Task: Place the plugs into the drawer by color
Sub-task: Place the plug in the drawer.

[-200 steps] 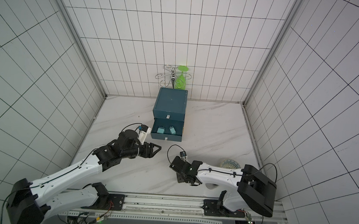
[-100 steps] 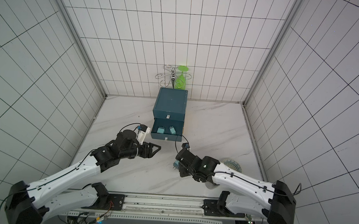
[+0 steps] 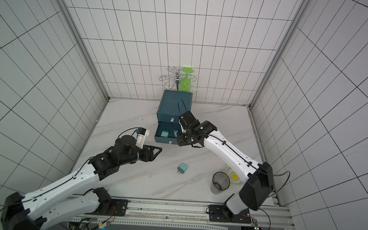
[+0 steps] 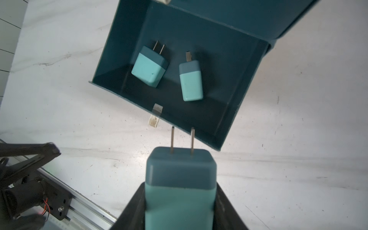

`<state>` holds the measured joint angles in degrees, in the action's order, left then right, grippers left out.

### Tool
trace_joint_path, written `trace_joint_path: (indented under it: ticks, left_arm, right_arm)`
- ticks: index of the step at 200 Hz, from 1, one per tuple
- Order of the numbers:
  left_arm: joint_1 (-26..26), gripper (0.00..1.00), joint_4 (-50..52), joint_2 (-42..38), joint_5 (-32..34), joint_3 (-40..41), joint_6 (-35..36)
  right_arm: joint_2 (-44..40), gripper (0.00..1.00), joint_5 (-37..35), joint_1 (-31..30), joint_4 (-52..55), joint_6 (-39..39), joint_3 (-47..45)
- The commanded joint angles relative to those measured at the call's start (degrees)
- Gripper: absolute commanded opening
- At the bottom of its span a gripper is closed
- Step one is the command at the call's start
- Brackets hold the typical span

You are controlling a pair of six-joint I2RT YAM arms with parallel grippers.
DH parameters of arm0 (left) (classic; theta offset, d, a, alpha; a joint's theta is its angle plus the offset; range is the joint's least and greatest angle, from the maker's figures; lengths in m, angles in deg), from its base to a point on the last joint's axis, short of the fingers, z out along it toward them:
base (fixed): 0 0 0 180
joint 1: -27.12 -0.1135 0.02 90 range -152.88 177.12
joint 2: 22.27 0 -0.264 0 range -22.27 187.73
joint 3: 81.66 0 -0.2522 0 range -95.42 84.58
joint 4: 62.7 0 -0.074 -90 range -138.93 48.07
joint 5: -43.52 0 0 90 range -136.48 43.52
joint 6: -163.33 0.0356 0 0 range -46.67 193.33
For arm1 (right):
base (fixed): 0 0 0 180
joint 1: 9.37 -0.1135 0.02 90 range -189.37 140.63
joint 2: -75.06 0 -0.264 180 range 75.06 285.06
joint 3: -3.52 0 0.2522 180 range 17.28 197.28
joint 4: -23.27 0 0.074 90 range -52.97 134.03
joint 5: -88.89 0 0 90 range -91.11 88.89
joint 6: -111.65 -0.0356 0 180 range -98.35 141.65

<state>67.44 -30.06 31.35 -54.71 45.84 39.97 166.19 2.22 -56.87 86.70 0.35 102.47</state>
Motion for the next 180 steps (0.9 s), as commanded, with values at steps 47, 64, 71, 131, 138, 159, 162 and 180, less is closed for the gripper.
trace_joint_path:
  ticks: [47,64,71,131,138,159,162,180]
  left_arm:
    - [-0.29,0.7,-1.93,2.86,-1.69,-0.2,0.76]
    - [-0.32,0.7,-1.72,3.58,-1.7,-0.35,0.76]
    - [-0.32,0.7,-1.69,3.84,-1.77,-0.41,0.75]
    - [-0.32,0.7,-1.54,4.39,-2.41,-0.72,0.76]
    - [-0.31,0.7,-1.56,4.45,-2.39,-0.72,0.72]
    - [-0.32,0.7,-1.47,4.55,-2.57,-0.79,0.78]
    - [-0.3,0.7,-1.47,4.55,-2.58,-0.73,0.76]
    - [-0.32,0.7,-1.36,4.43,-2.57,-0.83,0.76]
  right_arm:
    - [9.89,0.32,-5.72,1.54,3.08,4.0,9.01]
    - [11.7,0.32,-6.2,1.7,3.69,3.91,10.46]
    - [12.48,0.32,-6.85,1.91,4.21,3.54,11.1]
    - [13.89,0.35,-11.3,2.41,4.35,0.33,10.57]
    - [14.13,0.35,-11.2,2.42,4.1,0.38,10.53]
    - [15.22,0.36,-10.01,2.35,3.5,0.63,10.75]
    - [15.36,0.36,-9.75,2.39,3.5,0.75,10.97]
    - [15.51,0.36,-10.27,1.94,3.79,0.77,11.53]
